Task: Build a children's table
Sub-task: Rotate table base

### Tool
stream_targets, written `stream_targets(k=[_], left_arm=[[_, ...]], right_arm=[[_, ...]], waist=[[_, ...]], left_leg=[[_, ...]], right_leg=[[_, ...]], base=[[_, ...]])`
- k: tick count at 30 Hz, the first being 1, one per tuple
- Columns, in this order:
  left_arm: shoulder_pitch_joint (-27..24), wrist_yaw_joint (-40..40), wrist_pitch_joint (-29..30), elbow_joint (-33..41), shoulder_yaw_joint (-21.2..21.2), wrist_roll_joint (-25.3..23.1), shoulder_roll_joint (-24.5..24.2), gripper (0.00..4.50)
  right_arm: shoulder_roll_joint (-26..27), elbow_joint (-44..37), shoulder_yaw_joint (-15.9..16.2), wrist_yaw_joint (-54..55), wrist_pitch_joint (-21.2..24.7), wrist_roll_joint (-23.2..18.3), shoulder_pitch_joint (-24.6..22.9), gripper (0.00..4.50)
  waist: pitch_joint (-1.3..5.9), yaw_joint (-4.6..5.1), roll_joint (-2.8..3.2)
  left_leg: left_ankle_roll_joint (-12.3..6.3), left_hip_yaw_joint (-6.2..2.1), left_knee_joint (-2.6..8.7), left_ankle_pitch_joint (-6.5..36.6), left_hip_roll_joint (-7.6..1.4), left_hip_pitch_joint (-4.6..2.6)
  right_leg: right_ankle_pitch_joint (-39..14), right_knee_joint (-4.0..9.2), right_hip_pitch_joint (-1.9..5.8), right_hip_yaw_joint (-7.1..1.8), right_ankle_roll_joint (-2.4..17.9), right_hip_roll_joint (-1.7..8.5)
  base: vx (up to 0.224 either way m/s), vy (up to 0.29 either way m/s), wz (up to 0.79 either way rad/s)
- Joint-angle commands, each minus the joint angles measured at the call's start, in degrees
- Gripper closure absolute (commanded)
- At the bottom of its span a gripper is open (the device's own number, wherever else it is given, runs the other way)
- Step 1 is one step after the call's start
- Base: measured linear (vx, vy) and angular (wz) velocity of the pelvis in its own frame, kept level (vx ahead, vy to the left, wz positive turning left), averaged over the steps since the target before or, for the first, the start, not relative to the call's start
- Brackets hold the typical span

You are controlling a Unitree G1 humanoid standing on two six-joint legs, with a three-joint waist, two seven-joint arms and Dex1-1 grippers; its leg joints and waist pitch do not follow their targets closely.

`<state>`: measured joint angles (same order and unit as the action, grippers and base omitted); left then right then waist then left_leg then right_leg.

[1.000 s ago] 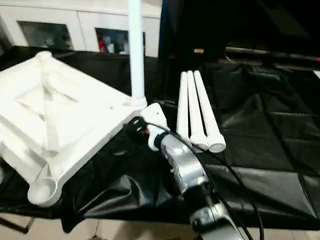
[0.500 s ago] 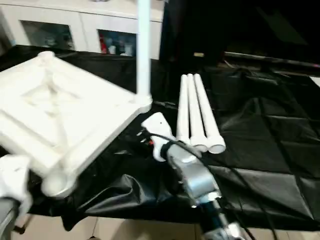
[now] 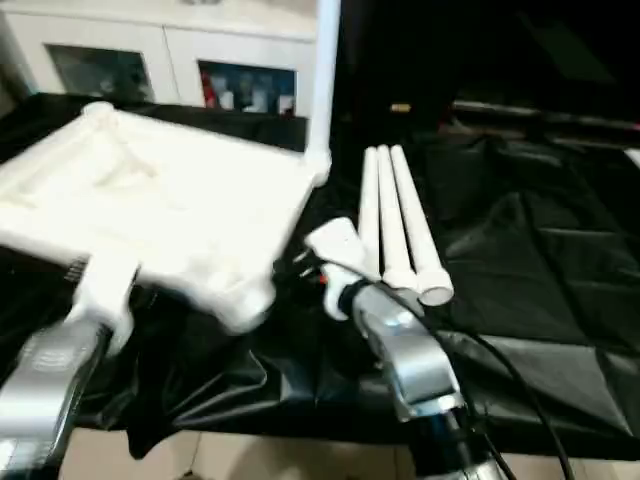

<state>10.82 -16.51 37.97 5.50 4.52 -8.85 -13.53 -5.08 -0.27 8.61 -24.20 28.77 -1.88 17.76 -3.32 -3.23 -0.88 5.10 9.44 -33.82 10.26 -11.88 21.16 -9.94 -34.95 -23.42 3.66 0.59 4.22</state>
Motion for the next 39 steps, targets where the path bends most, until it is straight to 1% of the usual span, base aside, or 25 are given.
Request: stream_targets(k=[1,8,13,15,16,17,18,19,20,22,23,24,25,26,27,28,29,30,31,32,33,34,36,38,39], left_arm=[[0.4,0.6,-4.0,-0.8,0.0,0.2,-0.7,3.29],[-7.1,0.4,-5.1,13.5,6.3,7.8,4.6,3.29],[-9.0,8.1,-16.2,13.6,8.6,8.7,9.7,3.29],[-8.2,8.4,-16.5,12.4,8.1,8.5,9.7,3.29],[-7.8,8.2,-16.6,12.0,7.8,8.3,9.3,3.29],[-6.8,7.4,-16.4,11.5,7.1,8.1,8.6,3.29],[-6.4,6.9,-16.2,11.6,6.8,7.9,8.3,3.29],[-5.5,6.6,-16.0,11.4,6.9,7.8,8.1,3.29],[-5.4,6.6,-16.0,11.4,6.9,7.8,8.1,3.29],[-4.5,7.1,-17.4,10.0,6.7,8.4,7.6,3.29],[-4.3,7.5,-18.2,9.4,6.6,8.5,7.4,3.29],[-4.0,7.8,-18.9,9.1,6.5,8.4,7.5,3.29],[-3.9,8.8,-18.1,9.0,6.4,7.5,7.5,3.29],[-3.8,9.3,-18.3,8.7,6.1,6.8,7.3,3.29],[-3.7,9.5,-18.5,8.4,5.9,6.4,7.1,3.29],[-3.9,9.7,-18.0,8.3,5.4,5.6,6.9,3.29],[-4.0,10.1,-17.5,8.2,4.9,5.1,6.9,3.29],[-4.1,10.4,-16.9,8.1,4.6,4.8,7.1,3.29],[-4.2,10.8,-16.7,8.1,4.5,5.2,7.8,3.29],[-4.3,11.1,-16.8,8.2,4.3,5.3,8.1,3.29],[-4.5,11.5,-17.4,8.2,3.9,5.2,8.2,3.29],[-4.6,11.9,-17.5,8.2,3.6,5.0,8.4,3.29],[-4.7,12.9,-17.8,8.0,3.4,4.4,8.6,3.29],[-4.7,13.5,-17.8,7.8,3.4,4.1,8.9,3.29],[-4.7,13.9,-17.5,7.9,3.4,4.0,9.2,3.29]], right_arm=[[0.5,-3.1,-2.6,1.8,1.1,-1.1,-0.8,0.61],[1.9,-9.7,-10.4,6.3,1.3,-4.7,-4.3,0.61],[2.2,-12.2,-14.4,7.4,-1.8,-7.1,-7.7,0.61],[2.2,-12.2,-15.1,7.3,-1.9,-7.6,-8.1,0.61],[2.0,-11.8,-15.0,7.4,-2.1,-7.3,-8.2,0.61],[1.8,-10.8,-14.8,7.6,-2.5,-6.7,-8.1,0.61],[1.7,-10.4,-14.8,7.9,-2.6,-6.6,-8.0,0.61],[1.9,-9.6,-14.8,8.3,-3.1,-6.7,-7.6,0.61],[1.9,-9.6,-14.8,8.3,-3.1,-6.7,-7.6,0.61],[2.4,-8.3,-14.6,9.1,-4.1,-6.9,-6.9,0.61],[2.7,-7.9,-14.4,9.3,-4.2,-6.9,-6.7,0.61],[3.0,-7.5,-14.1,9.5,-4.3,-6.8,-6.5,0.61],[3.2,-7.2,-14.0,9.6,-4.1,-6.9,-6.5,0.61],[3.2,-6.8,-13.6,9.7,-3.9,-6.6,-6.5,0.61],[3.2,-6.7,-13.4,9.7,-3.8,-6.4,-6.6,0.61],[3.1,-6.3,-12.8,9.6,-3.8,-6.1,-6.8,0.61],[3.1,-6.1,-12.5,9.7,-3.5,-5.9,-6.9,0.61],[3.0,-5.9,-12.3,9.8,-3.3,-5.8,-6.9,0.61],[2.7,-5.5,-12.4,9.8,-3.4,-6.0,-6.6,0.61],[2.5,-5.2,-12.6,9.8,-3.6,-6.0,-6.4,0.61],[2.0,-4.7,-12.7,9.6,-4.0,-5.9,-6.1,0.61],[1.6,-4.4,-12.8,9.4,-4.1,-5.8,-5.8,0.61],[1.0,-4.0,-13.0,9.0,-4.2,-5.9,-5.4,0.61],[0.4,-3.9,-12.9,8.6,-4.1,-6.3,-5.2,0.61],[0.2,-4.0,-12.8,8.4,-3.9,-6.5,-5.2,0.61]], waist=[[3.72,0.07,2.12],[3.82,0.29,3.07],[3.34,0.08,2.6],[3.39,-0.35,2.51],[3.25,-0.79,2.33],[3.58,-0.56,3.68],[3.43,-1.44,1.69],[3.19,-3.13,1.3],[3.09,-3.87,1.37],[3.19,-3.92,2.17],[2.96,-3.01,2.87],[3.47,-1.39,3.54],[3.4,-0.18,4.34],[3.64,1.65,4.91],[3.69,1.67,6.21],[2.8,1.66,5.34],[3.53,1.89,5.49],[3.67,1.97,5.08],[4.67,1.82,5.2],[4.72,2.37,6.14],[3.9,2.63,6.5],[3.67,2.88,5.89],[4.03,2.37,6.05],[5.1,2.06,5.79],[5.21,2.26,4.34]], left_leg=[[1.18,-0.49,4.4,16.2,-0.6,-0.45],[0.49,-0.18,4.15,14.4,-0.82,-0.37],[-0.85,0.14,4.11,19.0,-0.22,-0.19],[-3.69,0.36,3.81,17.0,0.01,0.16],[-5.83,0.43,3.13,15.0,0.26,0.56],[-3.54,2.2,0.7,15.5,-0.03,-2.37],[-3.58,1.55,-0.57,15.8,1.18,-0.78],[-4.79,0.03,-3.33,14.0,1.48,0.09],[-4.92,-1.81,-4.54,12.7,1.98,1.03],[-5.22,-3.45,-4.14,11.3,3.35,0.88],[-6.27,-3.0,-1.8,12.5,3.98,-0.88],[-8.66,-1.63,1.38,15.3,3.83,-4.28],[-10.49,-1.12,2.46,19.2,3.14,-6.2],[-16.1,-1.51,6.04,22.2,0.71,-3.56],[-17.19,-1.31,7.06,20.3,-0.47,-2.76],[-17.75,-2.69,7.97,17.5,-2.04,-0.83],[-14.09,-3.69,6.19,15.6,-2.46,-2.38],[-9.98,-3.72,5.84,15.9,-2.31,-2.12],[-0.7,-5.29,4.27,13.4,-3.2,-2.19],[4.76,-7.2,6.02,13.7,-6.21,-1.8],[6.08,-7.8,9.02,16.2,-9.39,-1.52],[5.51,-7.85,10.01,18.1,-10.43,-0.98],[2.57,-7.81,9.5,20.6,-9.38,-1.82],[-3.92,-8.23,7.85,16.9,-6.31,-3.78],[-8.51,-8.06,7.2,14.4,-5.33,-3.31]], right_leg=[[-10.9,4.5,2.66,-2.39,8.1,2.5],[-8.9,4.02,2.82,-2.41,9.9,2.47],[-19.2,5.79,2.63,-2.52,6.1,2.71],[-23.4,6.2,2.94,-3.32,5.8,4.26],[-27.6,6.98,3.18,-4.14,5.3,5.72],[-31.7,8.23,0.21,-7.18,4.3,4.47],[-33.8,8.07,2.36,-10.65,4.6,5.12],[-39.3,9.41,3.42,-14.95,4.5,7.72],[-41.5,9.63,4.23,-17.54,5.3,7.75],[-38.1,9.38,3.72,-18.81,6.3,4.66],[-35.7,8.97,1.35,-17.55,4.8,0.47],[-30.0,6.76,-1.34,-13.69,2.5,-3.33],[-27.0,5.03,-3.73,-10.39,2.5,-4.54],[-17.1,-2.4,-2.79,-3.59,3.0,-3.98],[-12.3,-5.08,-2.45,-1.24,3.3,-2.82],[-6.0,-5.45,-0.92,1.1,4.8,-1.27],[-1.5,-2.91,-0.58,0.66,6.4,0.74],[-0.2,-1.48,0.4,-0.06,7.9,2.06],[3.8,0.07,2.04,-1.52,10.0,3.95],[0.2,-0.93,2.11,-0.35,6.7,1.82],[-6.5,-3.54,0.49,0.15,-0.2,0.44],[-8.0,-5.16,0.28,0.28,-2.5,0.23],[-9.9,-7.1,-1.06,0.19,-3.6,0.1],[-6.1,-3.87,-0.71,-0.52,1.1,0.69],[-3.2,-1.73,0.41,-1.21,5.6,1.49]], base=[[0.0,0.0,0.0],[0.0,0.0,0.0],[0.0,0.0,0.0],[0.0,0.0,0.0],[0.0,0.0,0.0],[-0.025,0.04,-0.32],[-0.025,0.04,-0.32],[-0.006,0.11,-0.6],[0.0,0.083,-0.28],[-0.021,0.199,-0.61],[-0.058,0.358,-0.86],[-0.046,0.266,-0.54],[-0.077,0.285,-0.47],[-0.048,0.151,-0.23],[-0.101,0.293,-0.43],[-0.094,0.245,-0.26],[-0.114,0.314,-0.26],[-0.062,0.172,-0.06],[-0.067,0.134,-0.03],[-0.083,0.094,0.04],[-0.083,0.094,0.04],[-0.061,0.015,0.12],[-0.057,-0.059,0.12],[-0.066,-0.145,0.01],[-0.069,-0.171,-0.04]])
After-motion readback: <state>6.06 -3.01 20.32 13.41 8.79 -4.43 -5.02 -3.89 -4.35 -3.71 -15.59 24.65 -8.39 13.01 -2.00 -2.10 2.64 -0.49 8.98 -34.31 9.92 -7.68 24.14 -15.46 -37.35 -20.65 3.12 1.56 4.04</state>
